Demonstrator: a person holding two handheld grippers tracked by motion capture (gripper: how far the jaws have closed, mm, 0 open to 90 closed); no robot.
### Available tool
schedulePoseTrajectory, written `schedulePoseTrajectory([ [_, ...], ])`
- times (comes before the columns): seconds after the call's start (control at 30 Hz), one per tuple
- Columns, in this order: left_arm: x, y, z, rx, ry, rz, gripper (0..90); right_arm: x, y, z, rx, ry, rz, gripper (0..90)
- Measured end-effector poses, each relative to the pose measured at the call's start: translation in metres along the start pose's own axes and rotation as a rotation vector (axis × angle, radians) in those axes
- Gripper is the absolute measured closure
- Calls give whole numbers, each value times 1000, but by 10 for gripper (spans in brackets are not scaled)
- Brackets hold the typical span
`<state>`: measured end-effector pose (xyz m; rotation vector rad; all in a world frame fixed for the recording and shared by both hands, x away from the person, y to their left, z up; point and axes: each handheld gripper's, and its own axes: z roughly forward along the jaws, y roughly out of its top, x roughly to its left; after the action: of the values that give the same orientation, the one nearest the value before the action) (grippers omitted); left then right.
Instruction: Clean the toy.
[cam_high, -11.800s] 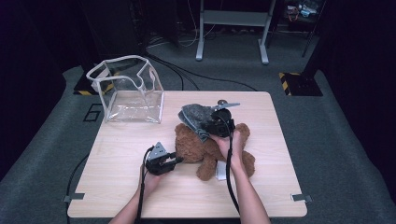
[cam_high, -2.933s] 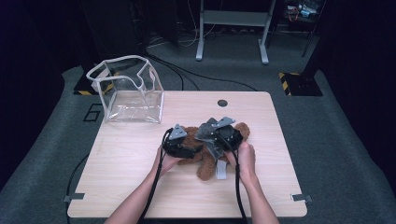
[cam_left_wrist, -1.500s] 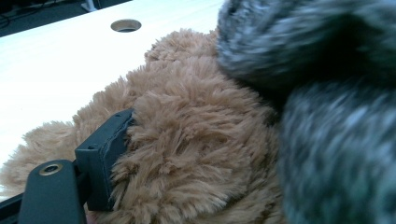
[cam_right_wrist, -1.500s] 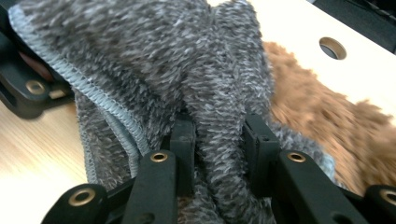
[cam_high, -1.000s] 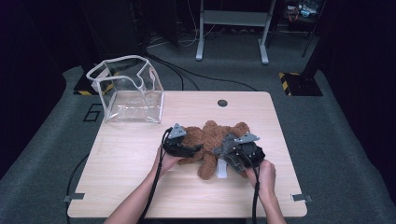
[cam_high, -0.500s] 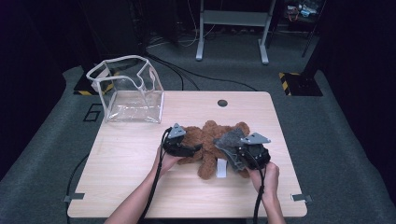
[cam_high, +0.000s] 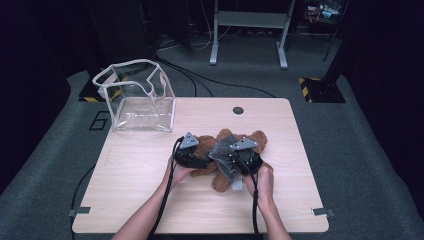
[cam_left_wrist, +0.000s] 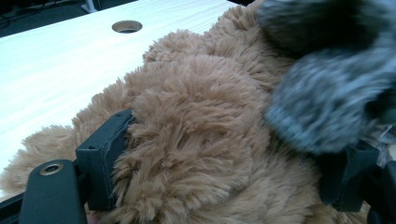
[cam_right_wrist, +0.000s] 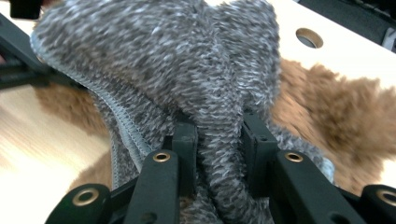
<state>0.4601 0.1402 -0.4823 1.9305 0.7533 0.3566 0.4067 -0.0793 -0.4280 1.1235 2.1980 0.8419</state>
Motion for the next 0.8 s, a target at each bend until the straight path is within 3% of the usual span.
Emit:
schedulePoseTrajectory([
  [0.27, -1, 0, 0, -4, -1, 2, 183, -23, -25, -10, 32, -30, 46, 713],
  [0.33, -1, 0, 0, 1, -1, 9, 183, -30, -33, -11, 40, -42, 87, 713],
  [0.57, -1, 0, 0, -5, 1, 1, 182, -54, -50, -20, 84, -88, 117, 712],
  [0.7, -1, -1, 0, -4, 1, 4, 182, -73, -50, -32, 52, -129, 150, 715],
  [0.8, -1, 0, -1, 6, 0, 16, 182, -92, -46, -40, 12, -152, 208, 716],
])
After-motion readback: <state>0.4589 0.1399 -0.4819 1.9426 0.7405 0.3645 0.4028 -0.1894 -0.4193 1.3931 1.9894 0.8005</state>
